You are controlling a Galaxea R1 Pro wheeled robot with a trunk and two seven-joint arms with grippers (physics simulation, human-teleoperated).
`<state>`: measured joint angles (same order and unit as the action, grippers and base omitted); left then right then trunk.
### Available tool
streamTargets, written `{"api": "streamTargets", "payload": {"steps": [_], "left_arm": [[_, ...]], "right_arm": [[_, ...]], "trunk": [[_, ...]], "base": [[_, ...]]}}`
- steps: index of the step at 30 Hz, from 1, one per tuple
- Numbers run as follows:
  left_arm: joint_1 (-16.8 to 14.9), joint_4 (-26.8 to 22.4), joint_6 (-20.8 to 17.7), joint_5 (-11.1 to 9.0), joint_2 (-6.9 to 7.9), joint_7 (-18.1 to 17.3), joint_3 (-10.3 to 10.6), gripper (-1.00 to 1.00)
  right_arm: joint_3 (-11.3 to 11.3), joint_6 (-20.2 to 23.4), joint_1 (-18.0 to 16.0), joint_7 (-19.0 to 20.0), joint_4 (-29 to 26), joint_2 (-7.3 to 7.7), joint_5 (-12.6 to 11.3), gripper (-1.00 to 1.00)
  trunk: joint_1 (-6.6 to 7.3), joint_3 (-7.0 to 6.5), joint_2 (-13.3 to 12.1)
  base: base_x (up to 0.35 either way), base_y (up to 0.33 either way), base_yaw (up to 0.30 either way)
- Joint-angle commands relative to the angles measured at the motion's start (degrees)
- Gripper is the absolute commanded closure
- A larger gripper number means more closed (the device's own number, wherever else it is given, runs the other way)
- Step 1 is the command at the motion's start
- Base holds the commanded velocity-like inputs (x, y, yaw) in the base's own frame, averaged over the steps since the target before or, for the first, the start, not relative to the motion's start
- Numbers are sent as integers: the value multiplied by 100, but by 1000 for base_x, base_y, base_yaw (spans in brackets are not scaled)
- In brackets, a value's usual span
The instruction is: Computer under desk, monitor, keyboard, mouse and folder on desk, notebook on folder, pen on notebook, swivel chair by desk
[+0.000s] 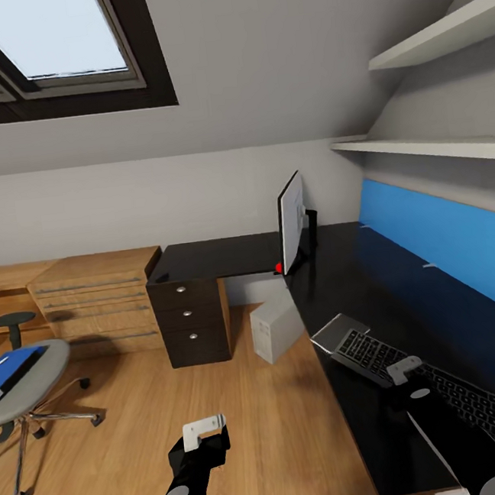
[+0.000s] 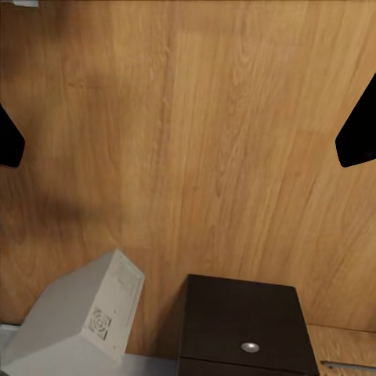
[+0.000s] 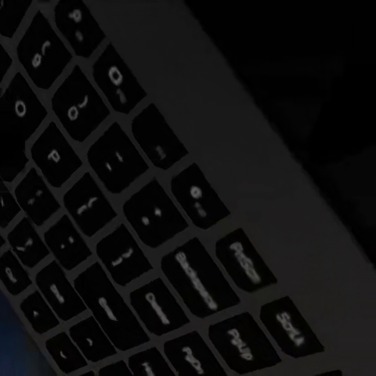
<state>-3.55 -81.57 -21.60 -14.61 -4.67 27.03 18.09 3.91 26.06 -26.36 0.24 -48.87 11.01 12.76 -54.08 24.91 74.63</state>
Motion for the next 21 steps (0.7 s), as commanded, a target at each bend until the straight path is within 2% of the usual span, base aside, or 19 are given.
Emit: {"api": "streamTargets", "payload": {"steps": [1,21], "left_arm": [[-5,-8,-14,-51,2,48,10,-100],[-5,-7,-15,-57,2,49,89,-100]], "right_arm": [[22,48,-1,11,29,6,42,-100],[27,39,-1,11,30,6,42,-100]], "trunk": [[-3,7,3],[-3,7,3]], "base": [[265,0,-1],[122,0,0]]}}
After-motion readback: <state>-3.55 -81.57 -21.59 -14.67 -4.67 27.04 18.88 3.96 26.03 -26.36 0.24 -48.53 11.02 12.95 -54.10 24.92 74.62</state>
